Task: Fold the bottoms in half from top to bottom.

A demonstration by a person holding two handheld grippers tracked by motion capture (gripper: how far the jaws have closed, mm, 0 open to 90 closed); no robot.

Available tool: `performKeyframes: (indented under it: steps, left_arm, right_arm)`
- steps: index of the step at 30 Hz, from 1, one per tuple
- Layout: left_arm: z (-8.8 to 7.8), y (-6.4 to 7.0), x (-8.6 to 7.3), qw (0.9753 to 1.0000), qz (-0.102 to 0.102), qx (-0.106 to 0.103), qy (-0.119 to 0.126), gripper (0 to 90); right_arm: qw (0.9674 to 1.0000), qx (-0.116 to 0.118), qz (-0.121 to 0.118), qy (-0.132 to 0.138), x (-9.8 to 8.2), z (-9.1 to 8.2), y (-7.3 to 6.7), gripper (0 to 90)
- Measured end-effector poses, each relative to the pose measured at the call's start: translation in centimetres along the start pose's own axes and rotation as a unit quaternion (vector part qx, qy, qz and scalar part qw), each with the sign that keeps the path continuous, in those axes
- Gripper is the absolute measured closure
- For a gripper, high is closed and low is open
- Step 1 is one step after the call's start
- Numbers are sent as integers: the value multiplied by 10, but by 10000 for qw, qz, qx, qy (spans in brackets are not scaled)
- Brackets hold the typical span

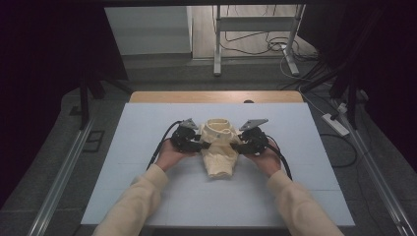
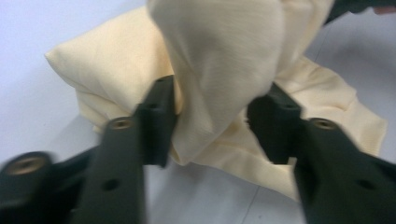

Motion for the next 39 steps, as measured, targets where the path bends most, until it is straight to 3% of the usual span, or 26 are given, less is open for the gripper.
performKeyframes:
  steps: [3,5,9,15,24,30,34,39]
  left_arm:
    - [-7,4,1,9999,-19,145,-3,366]
    - [-14,7,0,9998,-23,175,37,327]
    - [-26,11,-3,9997,-97,184,95,300]
    - [-40,16,-12,9997,-100,220,64,282]
    - [-61,16,-20,9993,-172,201,263,278]
    - [-55,12,-20,9989,-236,349,188,278]
    - [-52,12,-19,9990,-230,374,130,277]
    - [-51,13,-18,9990,-227,361,145,277]
  right_arm:
    - [9999,-75,-84,-3,-2,-7,-3,425]
    - [10000,2,-19,-20,-5,-14,-4,403]
    - [9999,99,44,-90,-14,-30,-4,377]
    - [9998,62,168,-35,-30,-49,-3,374]
    - [9995,49,302,81,-26,-57,0,413]
    - [9992,91,313,246,-14,-57,-4,570]
    - [9975,422,326,469,-3,-57,-7,759]
    - [9976,600,83,341,11,-47,-18,869]
Point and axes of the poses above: each handheld gripper's, and its own axes: z roughly forward along the jaws, x roughly out of its top, y roughly to its right, the point moved 2 cm from there along z, roughly forward along the jaws, and after that the axes turned 6 degrees about z, right-handed, at the moved point
